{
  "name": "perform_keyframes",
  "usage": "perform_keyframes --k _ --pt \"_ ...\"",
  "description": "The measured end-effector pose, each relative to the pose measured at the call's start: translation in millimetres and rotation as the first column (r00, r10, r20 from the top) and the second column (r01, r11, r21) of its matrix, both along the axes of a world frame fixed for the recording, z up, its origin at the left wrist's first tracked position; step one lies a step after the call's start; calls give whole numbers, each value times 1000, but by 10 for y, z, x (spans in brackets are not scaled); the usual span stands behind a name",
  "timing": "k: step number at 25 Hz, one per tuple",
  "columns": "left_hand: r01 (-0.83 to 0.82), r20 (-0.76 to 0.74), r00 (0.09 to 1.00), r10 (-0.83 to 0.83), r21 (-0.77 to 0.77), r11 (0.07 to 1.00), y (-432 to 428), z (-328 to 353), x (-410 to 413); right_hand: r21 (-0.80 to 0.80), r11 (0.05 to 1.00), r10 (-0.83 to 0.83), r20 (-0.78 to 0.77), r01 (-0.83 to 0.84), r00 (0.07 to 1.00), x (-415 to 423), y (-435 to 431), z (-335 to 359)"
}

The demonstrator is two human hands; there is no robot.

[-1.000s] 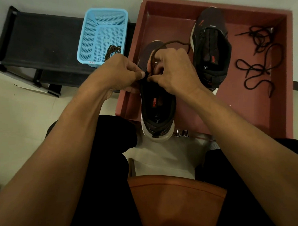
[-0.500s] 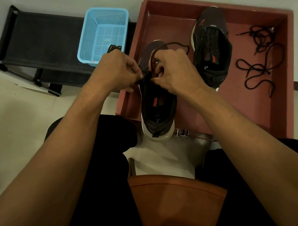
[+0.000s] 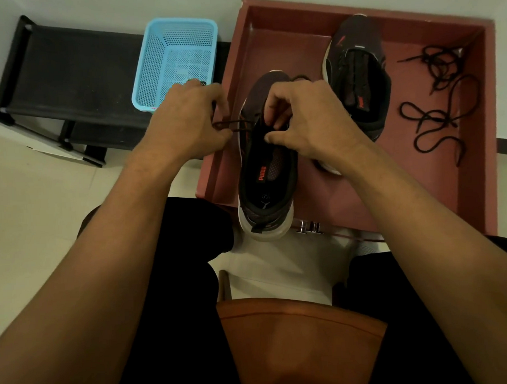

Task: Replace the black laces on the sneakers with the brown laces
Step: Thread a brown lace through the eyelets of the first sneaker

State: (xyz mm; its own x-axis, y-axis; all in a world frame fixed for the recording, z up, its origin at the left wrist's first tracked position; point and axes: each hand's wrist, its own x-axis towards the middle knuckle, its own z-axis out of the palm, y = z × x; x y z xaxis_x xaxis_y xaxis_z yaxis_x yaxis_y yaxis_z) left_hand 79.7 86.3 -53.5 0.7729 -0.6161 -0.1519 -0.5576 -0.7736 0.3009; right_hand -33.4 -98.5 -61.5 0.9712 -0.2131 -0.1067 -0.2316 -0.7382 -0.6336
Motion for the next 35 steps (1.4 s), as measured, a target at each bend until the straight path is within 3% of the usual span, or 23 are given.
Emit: perform_keyframes --k 3,9,12,15,17,22,25,27,31,35 --pt "168 46 985 -166 -47 985 -117 -1 -53 -47 999 -20 -2 20 1000 -24 -43 45" --pt "144 -26 989 -148 -130 981 -203 4 -69 -86 994 -80 -114 70 990 -128 -126 231" --pt "81 -20 996 -82 -52 995 -164 -7 -72 -49 995 -94 -194 86 976 -149 -86 227" --pt "-156 28 988 153 147 977 -25 -52 37 -37 993 -120 -186 115 975 -141 -86 212" --pt "-214 34 977 212 237 948 35 -63 56 -26 992 -127 -188 125 974 -132 -88 212" --pt "20 -116 993 -19 7 1000 -90 59 -85 -12 993 -120 -200 121 972 -129 -81 227" --pt "76 -92 992 -84 -89 993 -180 56 -124 -9 993 -118 -209 118 971 -134 -88 240" --pt "26 -33 999 -28 -43 999 -161 18 -104 -3 992 -124 -208 126 970 -134 -83 235" --pt "-257 73 966 247 189 948 -13 -47 23 1 991 -129 -208 132 970 -131 -84 228" --pt "-106 30 994 103 116 988 -74 47 -88 3 992 -124 -221 128 967 -129 -79 239"
